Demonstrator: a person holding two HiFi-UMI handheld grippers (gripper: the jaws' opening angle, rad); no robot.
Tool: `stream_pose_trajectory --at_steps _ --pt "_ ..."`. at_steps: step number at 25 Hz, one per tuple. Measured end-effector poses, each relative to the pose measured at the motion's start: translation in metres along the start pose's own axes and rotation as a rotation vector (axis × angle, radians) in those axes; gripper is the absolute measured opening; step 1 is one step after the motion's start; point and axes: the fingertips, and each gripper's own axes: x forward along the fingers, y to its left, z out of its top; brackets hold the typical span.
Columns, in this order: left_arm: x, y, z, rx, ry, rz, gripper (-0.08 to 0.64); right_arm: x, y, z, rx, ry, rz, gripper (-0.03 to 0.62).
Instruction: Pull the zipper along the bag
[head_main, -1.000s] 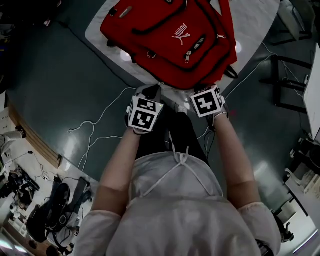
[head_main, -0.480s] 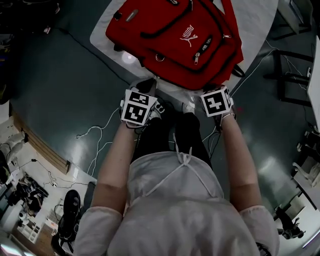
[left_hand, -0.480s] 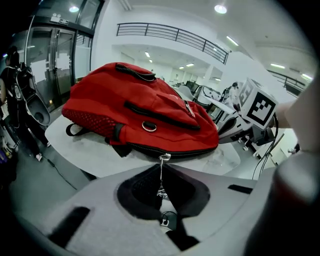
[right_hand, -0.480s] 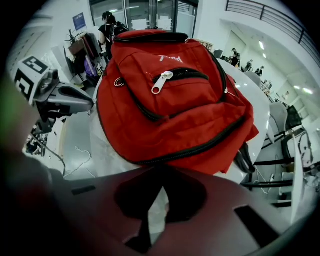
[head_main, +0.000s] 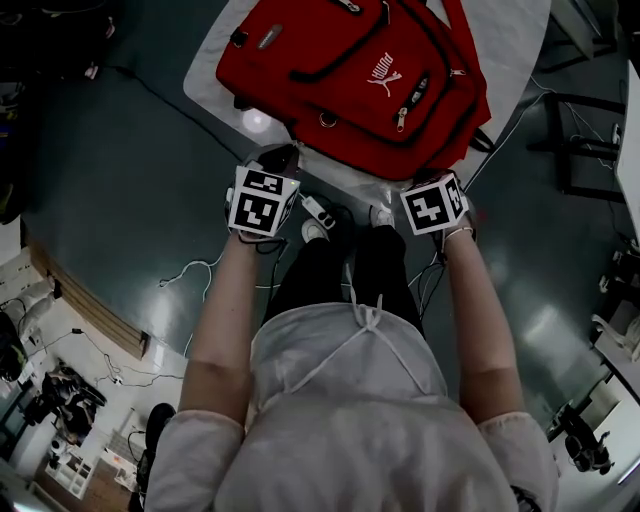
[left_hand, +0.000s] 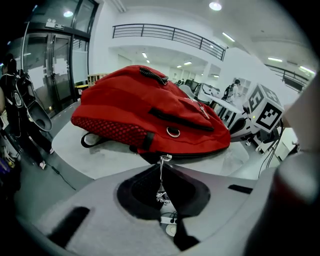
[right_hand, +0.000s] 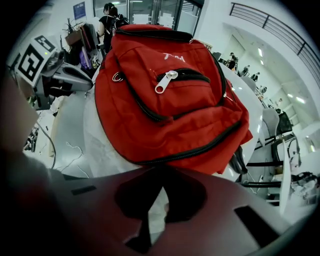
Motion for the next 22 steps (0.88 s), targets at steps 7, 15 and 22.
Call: stream_pose_trajectory --at_steps 7,15,22 --pt "0.004 0.003 -0.001 -0.009 -0.01 0.019 0.025 0.0 -0.002 0.001 0.032 -0.005 -0.023 0.026" --pt "-0.009 -0.001 -0.008 -0.063 -0.019 0.057 0.158 -0.005 0.001 -0.006 0.078 -0.037 -0.056 0.026" --pt "-0.049 -0.025 0.038 -0.125 -0.201 0.095 0.151 -0.051 -0.013 0.014 0.144 -0.207 -0.035 0.026"
